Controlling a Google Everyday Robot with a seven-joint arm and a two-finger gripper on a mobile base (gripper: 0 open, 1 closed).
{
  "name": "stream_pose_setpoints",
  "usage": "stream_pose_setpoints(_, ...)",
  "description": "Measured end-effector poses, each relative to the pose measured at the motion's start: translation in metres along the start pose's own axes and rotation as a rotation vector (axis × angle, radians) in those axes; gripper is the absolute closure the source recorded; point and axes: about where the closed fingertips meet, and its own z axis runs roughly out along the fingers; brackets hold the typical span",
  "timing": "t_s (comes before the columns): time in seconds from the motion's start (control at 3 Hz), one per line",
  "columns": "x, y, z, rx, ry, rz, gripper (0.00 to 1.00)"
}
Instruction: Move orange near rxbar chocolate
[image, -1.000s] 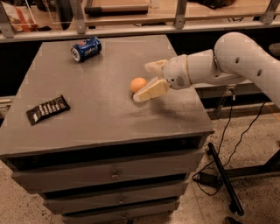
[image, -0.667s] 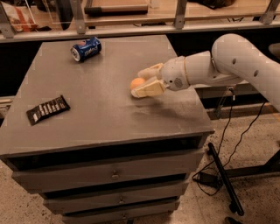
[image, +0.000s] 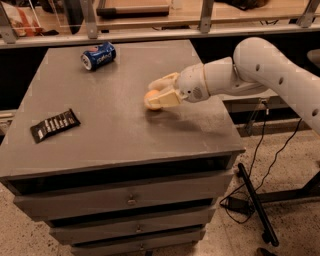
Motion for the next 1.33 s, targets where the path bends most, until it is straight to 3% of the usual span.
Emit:
stream_pose_setpoints(0.33, -0.023, -0.001, 0.016, -0.029, -0.048, -0.016, 1.0)
stream_pose_setpoints(0.67, -0.064, 0.007, 0.036, -0.078, -0.129, -0.039, 1.0)
stream_pose_setpoints(1.33, -0.106, 0.022, 0.073, -0.16, -0.16, -0.074, 1.0)
